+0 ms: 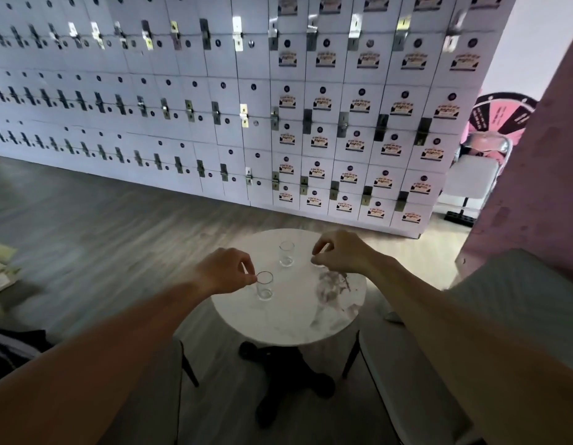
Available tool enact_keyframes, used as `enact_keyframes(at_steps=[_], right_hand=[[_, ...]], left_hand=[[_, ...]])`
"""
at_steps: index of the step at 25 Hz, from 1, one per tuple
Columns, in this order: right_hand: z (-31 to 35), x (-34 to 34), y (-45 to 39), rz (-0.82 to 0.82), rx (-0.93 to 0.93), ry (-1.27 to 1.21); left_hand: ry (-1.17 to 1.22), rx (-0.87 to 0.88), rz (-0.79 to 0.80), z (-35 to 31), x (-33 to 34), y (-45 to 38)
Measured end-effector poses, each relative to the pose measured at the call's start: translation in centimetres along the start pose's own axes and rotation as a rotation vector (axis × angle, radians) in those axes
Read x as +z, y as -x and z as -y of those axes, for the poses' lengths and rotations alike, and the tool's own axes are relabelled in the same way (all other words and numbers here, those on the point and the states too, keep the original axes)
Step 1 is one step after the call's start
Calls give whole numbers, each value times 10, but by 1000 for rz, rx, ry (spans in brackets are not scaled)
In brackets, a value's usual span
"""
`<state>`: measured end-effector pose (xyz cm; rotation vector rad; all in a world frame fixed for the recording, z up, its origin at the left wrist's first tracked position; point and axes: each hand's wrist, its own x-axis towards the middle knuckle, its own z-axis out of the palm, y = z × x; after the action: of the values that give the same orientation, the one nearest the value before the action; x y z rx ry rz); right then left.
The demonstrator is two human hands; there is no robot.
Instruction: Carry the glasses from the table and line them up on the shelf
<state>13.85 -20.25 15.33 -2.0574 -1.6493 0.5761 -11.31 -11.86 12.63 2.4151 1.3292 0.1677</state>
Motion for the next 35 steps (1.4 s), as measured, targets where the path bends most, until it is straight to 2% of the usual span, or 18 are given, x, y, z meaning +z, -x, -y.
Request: enact_keyframes(at_steps=[5, 11, 17, 21, 24, 29, 33, 35], right_hand=[[-55, 47, -132, 103, 96, -10], [-107, 110, -231, 237, 210, -31], [-137, 173, -304, 126, 202, 5], [-158, 213, -339, 114, 205, 52], [-165, 233, -353, 96, 185, 50], [-162, 242, -367, 11, 183, 64], [-150, 216, -347, 80, 182, 53], [-140, 183, -330, 55, 208, 10]], left_hand=[[-5, -93, 138, 59, 59, -117], [51, -129, 183, 102, 136, -197], [106, -106, 189, 143, 200, -242], [158, 23, 140, 159, 236, -249], [197, 112, 57, 167, 245, -250], [218, 203, 5, 176, 237, -254], [240, 273, -116, 168, 199, -264], [264, 317, -152, 154, 170, -279]])
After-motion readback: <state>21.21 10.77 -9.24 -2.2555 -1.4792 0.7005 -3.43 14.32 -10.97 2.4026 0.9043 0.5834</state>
